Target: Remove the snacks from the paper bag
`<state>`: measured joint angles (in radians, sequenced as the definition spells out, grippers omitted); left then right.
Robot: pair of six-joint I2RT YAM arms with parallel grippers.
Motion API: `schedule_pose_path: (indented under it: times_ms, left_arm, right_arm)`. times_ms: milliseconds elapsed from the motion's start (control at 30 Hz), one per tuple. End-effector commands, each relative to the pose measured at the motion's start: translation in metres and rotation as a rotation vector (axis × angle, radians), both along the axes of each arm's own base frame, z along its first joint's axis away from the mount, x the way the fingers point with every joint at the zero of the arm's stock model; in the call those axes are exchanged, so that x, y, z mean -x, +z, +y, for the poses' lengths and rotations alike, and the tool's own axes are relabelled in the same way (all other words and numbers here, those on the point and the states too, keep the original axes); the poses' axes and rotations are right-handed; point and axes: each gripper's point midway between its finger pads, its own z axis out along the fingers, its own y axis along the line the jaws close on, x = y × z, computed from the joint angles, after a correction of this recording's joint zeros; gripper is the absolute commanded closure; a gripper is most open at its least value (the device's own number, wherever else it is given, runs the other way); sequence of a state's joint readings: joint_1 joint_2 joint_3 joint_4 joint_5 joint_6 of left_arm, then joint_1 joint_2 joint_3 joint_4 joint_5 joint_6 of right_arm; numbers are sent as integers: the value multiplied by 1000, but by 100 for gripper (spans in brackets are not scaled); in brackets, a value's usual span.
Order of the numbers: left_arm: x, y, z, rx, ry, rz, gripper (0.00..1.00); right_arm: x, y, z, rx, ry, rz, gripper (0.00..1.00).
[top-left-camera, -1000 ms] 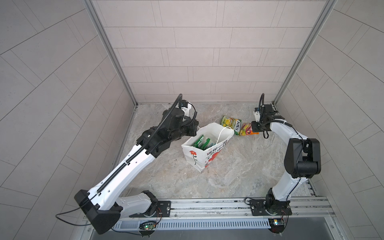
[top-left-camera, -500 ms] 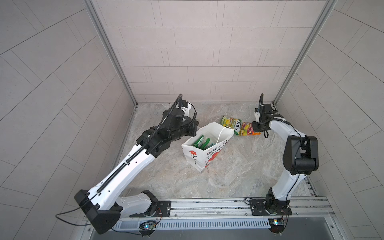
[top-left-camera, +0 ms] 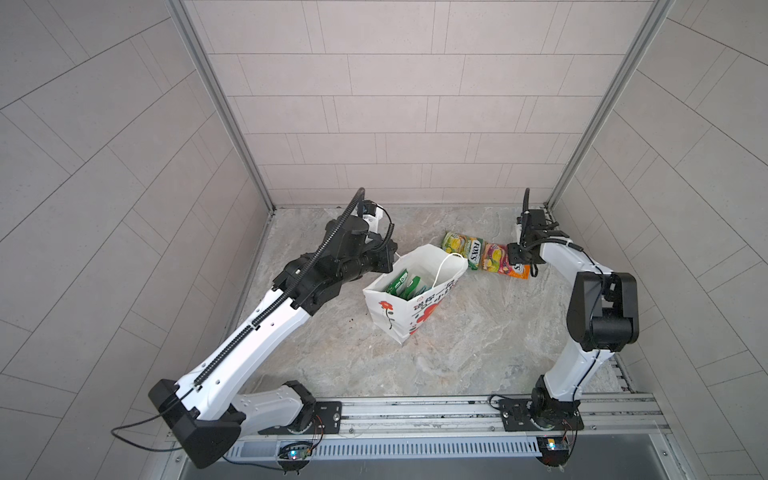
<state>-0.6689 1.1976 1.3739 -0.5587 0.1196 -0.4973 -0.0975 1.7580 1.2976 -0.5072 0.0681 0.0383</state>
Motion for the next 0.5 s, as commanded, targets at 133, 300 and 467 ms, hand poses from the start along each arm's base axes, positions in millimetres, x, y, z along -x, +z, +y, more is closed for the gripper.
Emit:
schedule_pose_path:
  times_ms: [133,300,467]
  left_arm:
    - [2,30,9,23,25,-76,100]
    - [0,42,13,-35,9,-170,100]
    - [-7,55,14,-104,-23,-264,100]
  right_arm:
    - [7,54,0,-32,-64,-178,27]
    - [13,77,31,-204,-11,-276,27]
    - [22,105,71,-436,75,-443,27]
